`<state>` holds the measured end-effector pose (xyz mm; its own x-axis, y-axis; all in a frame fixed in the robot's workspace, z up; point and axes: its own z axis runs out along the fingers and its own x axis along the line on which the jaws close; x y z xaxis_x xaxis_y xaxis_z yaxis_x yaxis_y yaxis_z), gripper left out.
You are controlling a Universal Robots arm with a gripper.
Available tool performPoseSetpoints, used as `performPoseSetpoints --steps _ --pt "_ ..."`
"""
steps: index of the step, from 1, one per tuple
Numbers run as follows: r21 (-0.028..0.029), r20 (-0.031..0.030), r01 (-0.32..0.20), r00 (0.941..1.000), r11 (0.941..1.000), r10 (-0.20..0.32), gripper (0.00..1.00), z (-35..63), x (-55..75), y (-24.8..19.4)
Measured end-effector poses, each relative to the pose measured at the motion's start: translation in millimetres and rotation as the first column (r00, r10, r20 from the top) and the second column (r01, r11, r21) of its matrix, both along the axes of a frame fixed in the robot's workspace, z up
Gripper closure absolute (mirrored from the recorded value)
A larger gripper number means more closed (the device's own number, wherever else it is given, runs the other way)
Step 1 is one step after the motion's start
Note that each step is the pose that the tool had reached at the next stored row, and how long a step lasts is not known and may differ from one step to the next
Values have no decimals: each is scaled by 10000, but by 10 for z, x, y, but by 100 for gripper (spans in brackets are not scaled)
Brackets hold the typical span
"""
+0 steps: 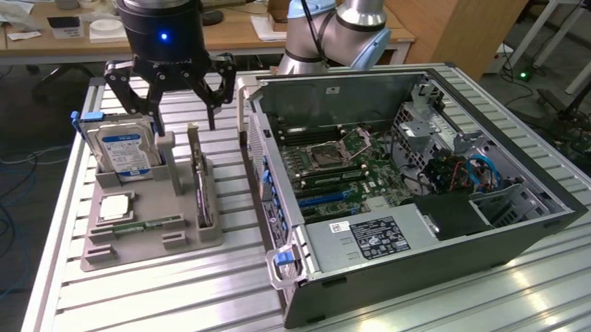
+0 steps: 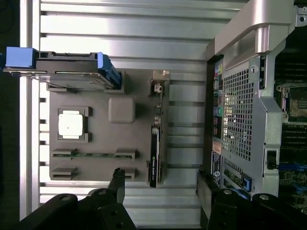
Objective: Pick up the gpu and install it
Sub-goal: 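Pick up the gpu and move the gpu toward the slot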
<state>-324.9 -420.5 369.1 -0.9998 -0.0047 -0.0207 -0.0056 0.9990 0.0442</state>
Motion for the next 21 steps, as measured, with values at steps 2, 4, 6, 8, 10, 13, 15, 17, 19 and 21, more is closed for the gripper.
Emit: performPoseSetpoints --steps 2,4,6,8,10,13,15,17,19,21 --pt "0 1 7 10000 10000 -7 29 -12 0 0" --pt "-1 0 10 10000 10000 -10 29 -27 0 0" --pt "-1 0 13 10000 10000 -13 29 -41 0 0" --pt "-1 0 22 10000 10000 -22 29 -53 2 1" --pt "-1 0 43 10000 10000 -43 29 -65 7 0" --pt "0 1 85 10000 10000 -85 29 -83 12 0" --pt "1 2 91 10000 10000 -91 29 -100 12 0" --pt "-1 0 99 10000 10000 -99 29 -113 13 0" --pt "0 1 104 9999 9999 -104 29 -128 13 0" --pt "-1 1 105 9999 9999 -105 29 -146 13 0"
